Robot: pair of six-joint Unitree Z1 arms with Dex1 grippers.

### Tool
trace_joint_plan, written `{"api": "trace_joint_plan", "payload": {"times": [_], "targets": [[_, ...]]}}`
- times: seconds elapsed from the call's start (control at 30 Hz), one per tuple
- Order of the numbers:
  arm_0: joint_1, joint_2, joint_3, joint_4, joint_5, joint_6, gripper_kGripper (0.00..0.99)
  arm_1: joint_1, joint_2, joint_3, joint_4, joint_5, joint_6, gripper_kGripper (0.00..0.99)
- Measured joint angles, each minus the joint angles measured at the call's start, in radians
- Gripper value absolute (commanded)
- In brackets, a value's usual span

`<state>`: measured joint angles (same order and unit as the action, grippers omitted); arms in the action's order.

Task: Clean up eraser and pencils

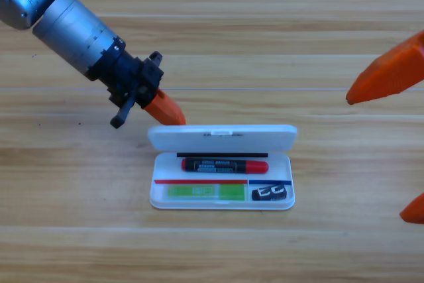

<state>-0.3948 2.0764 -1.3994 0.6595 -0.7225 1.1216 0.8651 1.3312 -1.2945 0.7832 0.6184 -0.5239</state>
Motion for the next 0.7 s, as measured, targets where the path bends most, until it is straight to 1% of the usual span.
{"api": "trace_joint_plan", "payload": {"times": [0.3,0.7], "targets": [[-0.056,-0.027,0.048,-0.007,0.001,-0.014,0.0,0.0,0.0,0.0,0.0,0.003,0.0,0.99],[-0.101,-0.029,0.107,-0.102,0.018,-0.031,0.0,0.0,0.0,0.001,0.0,0.01,0.0,0.99]]}}
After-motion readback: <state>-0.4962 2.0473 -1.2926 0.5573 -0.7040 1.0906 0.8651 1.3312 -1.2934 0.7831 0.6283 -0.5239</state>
